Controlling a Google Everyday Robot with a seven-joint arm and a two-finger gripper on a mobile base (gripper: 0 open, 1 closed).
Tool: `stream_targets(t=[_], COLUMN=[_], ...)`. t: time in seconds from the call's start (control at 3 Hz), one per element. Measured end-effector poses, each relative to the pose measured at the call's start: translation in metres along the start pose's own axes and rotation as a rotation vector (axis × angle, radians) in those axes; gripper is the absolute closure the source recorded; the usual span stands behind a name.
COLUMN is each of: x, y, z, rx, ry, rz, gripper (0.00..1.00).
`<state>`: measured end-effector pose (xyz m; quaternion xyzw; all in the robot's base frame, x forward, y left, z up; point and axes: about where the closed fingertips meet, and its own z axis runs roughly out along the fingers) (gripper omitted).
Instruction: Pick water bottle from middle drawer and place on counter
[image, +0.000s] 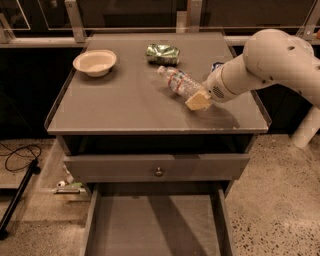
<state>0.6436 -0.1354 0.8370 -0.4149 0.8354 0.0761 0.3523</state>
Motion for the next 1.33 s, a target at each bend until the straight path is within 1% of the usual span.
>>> stream_targets(t=[0.67, 1.0, 1.33], x=[0.0000, 0.0000, 0.0000], y=[0.0000, 0.0001, 0.0001], z=[0.0000, 0.0001, 0.0001], rx=[0.000, 0.000, 0.000], ry=[0.000, 0.000, 0.000], rz=[0.000, 0.000, 0.000], gripper=[0.11, 0.00, 0.00])
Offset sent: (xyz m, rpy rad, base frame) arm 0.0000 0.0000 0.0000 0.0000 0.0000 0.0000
